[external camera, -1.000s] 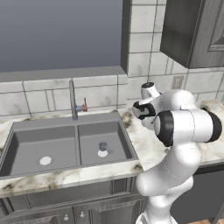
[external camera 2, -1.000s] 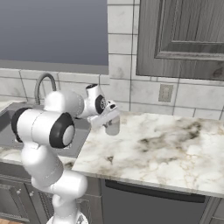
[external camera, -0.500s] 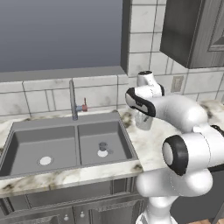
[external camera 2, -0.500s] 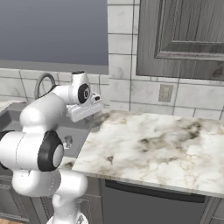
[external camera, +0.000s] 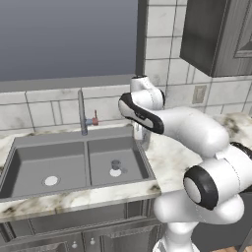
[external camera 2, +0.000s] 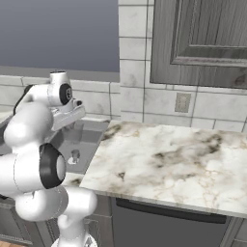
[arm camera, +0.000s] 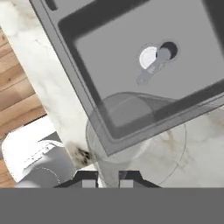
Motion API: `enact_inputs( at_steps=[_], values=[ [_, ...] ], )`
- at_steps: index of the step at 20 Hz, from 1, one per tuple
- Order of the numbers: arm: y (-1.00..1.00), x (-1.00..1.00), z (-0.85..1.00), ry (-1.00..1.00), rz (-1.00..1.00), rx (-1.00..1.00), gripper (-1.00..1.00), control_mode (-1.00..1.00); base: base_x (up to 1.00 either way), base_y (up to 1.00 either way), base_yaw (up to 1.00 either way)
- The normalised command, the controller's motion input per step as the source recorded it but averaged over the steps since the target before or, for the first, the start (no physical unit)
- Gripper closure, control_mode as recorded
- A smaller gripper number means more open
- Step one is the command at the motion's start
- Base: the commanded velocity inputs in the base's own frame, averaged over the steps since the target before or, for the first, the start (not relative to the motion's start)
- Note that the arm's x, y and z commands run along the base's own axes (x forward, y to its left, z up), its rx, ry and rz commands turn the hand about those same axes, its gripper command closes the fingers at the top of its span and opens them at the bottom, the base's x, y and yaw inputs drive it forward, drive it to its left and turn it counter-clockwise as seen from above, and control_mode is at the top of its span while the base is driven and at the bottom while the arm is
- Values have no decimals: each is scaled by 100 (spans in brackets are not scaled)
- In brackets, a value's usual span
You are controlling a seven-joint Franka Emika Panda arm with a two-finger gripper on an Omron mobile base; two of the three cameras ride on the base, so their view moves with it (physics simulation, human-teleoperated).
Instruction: Move any existing items from the left basin to the right basin for drying. Then move the glass cup from the counter to the left basin of the sink for washing.
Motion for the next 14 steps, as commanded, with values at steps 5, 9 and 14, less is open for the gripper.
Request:
enact_inputs(
  at_steps=[5,9,14],
  values=[
    [100,-6,0,3,33,7,100,-100,0,0,0],
    [100,-20,0,3,33,7,100,-100,0,0,0],
    [100,-34,0,5,29,8,100,-100,0,0,0]
  ],
)
